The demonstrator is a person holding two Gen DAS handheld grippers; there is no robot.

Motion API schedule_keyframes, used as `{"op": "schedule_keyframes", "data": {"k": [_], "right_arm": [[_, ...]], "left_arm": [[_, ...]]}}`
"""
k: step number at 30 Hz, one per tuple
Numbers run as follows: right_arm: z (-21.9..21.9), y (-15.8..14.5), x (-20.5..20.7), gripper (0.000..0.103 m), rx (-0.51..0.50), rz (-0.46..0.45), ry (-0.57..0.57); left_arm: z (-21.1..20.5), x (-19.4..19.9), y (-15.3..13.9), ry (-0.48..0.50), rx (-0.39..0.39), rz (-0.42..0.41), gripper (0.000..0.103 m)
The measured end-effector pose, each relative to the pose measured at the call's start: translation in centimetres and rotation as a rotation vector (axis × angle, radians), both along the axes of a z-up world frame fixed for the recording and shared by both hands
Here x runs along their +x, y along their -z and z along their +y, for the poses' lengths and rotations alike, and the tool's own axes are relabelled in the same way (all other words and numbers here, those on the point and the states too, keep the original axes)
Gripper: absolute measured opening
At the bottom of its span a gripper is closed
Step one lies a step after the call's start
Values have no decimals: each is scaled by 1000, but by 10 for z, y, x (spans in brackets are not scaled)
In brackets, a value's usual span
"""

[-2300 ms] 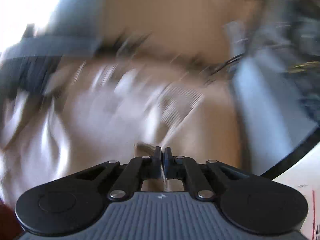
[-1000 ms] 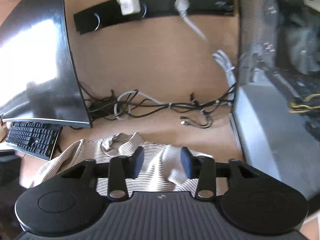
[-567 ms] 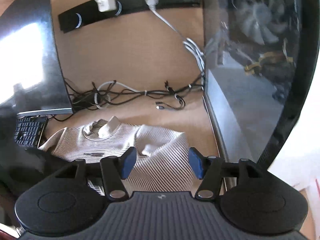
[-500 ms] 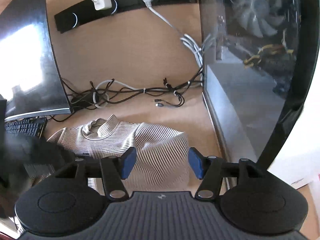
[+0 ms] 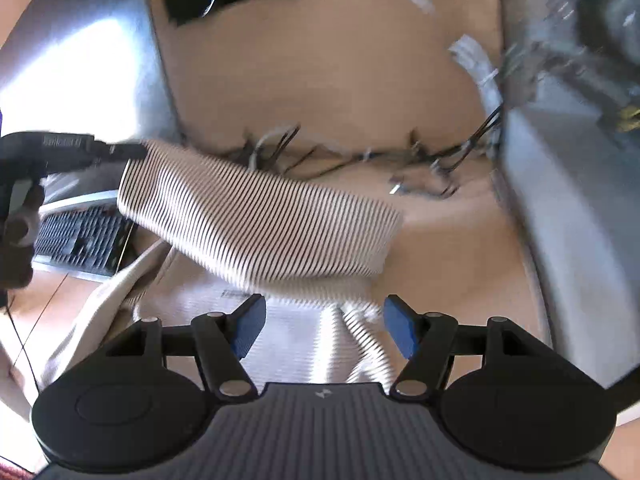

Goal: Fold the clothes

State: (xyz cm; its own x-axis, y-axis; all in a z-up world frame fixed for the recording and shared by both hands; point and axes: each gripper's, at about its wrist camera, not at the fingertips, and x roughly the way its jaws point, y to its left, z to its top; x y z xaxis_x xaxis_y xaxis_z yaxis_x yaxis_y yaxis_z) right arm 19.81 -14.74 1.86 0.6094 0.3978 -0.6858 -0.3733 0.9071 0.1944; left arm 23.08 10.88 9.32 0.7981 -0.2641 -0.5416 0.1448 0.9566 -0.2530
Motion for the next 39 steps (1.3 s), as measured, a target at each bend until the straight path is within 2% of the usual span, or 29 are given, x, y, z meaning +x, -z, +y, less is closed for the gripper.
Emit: {"op": "schedule_keyframes", "data": {"k": [4,7,10,12,15,17,20,25,28,30,31,33,36,39], "right_arm": [[25,29,-3,66,-27,44,-60],[32,46,3,66,-12,84,-59],[30,65,9,66,-77,122,-22],[22,75,10,59,-145,131,27],[13,63,5,53,-110,106,40],[19,49,-1,43,-88,10,-18],[44,43,6,42,-20,-12,-134],[91,56,3,42,-58,-32,-222],[87,47,-4,42,-55,-85,-225],[68,41,1,42,-64,-95,-179],[58,38,4,42,-68,-97,-155],[39,41,11,42,-59,-58,-97],[18,47,16,42,-46,-2,-40],[12,54,10,45,-63,22,-45]], "left_arm": [[-2,0,4,-18,27,-1,5],[-2,2,5,-22,47,-4,5],[1,5,10,-34,61,13,5],[8,4,15,-51,57,35,5],[19,1,19,-60,-9,88,5],[22,-1,12,-33,-117,107,5],[10,-2,-13,51,-237,70,5],[-24,-10,-76,171,-197,-92,5],[-20,-15,-77,174,-142,-99,11],[-9,-15,-50,131,-121,-20,16],[-4,-15,-35,109,-112,23,21],[9,-12,6,55,-127,150,23],[16,-6,64,-27,-81,284,23],[13,5,94,-42,-80,345,23]]}}
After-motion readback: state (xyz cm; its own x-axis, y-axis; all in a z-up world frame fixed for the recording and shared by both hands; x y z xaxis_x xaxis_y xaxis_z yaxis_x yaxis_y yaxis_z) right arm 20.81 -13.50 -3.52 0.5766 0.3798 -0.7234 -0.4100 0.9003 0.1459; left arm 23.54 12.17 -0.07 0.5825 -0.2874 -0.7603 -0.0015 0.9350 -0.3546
